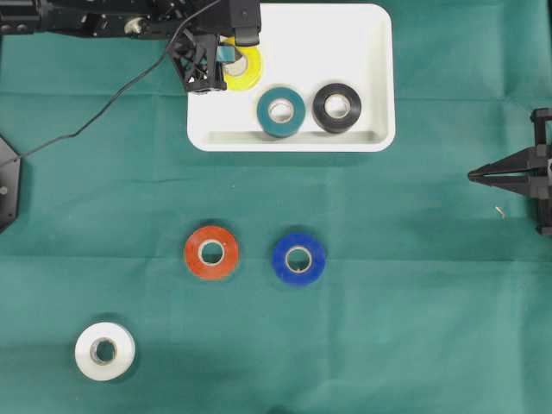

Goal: Put the tape into the white case with the left arm.
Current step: 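Open the left gripper to release the yellow roll in the tray, then withdraw the open left gripper back to the left side, then move the left gripper down to the red roll and grip its hole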

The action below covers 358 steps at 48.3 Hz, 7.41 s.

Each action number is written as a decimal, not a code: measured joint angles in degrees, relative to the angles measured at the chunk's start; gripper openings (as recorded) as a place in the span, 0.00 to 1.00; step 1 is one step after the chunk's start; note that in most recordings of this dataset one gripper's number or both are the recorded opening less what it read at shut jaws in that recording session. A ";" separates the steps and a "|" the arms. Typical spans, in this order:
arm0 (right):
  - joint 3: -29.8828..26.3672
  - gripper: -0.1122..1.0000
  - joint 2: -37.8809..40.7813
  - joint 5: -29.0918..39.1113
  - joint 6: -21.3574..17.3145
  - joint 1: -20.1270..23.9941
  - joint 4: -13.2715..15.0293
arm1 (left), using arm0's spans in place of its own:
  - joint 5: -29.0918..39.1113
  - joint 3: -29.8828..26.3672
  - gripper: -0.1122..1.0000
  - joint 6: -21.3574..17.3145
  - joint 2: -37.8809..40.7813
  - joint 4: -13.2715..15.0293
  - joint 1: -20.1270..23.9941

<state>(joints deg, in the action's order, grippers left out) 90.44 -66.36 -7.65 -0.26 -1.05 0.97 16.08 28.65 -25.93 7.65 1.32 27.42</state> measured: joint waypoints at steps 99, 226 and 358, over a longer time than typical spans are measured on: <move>0.00 0.02 0.09 0.00 0.00 0.09 0.00 | 0.44 18.02 0.83 8.53 -22.41 0.00 -22.76; 0.00 0.02 0.00 0.00 0.00 0.00 0.00 | -4.92 27.69 0.82 10.02 -29.88 0.18 -31.46; 0.00 0.02 0.00 0.09 0.00 0.09 0.00 | -10.46 14.94 0.32 9.84 -2.72 0.18 -33.57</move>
<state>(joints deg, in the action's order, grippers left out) 90.44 -66.36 -7.56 -0.26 -0.97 0.97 5.63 43.59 -16.08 4.92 1.49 -6.15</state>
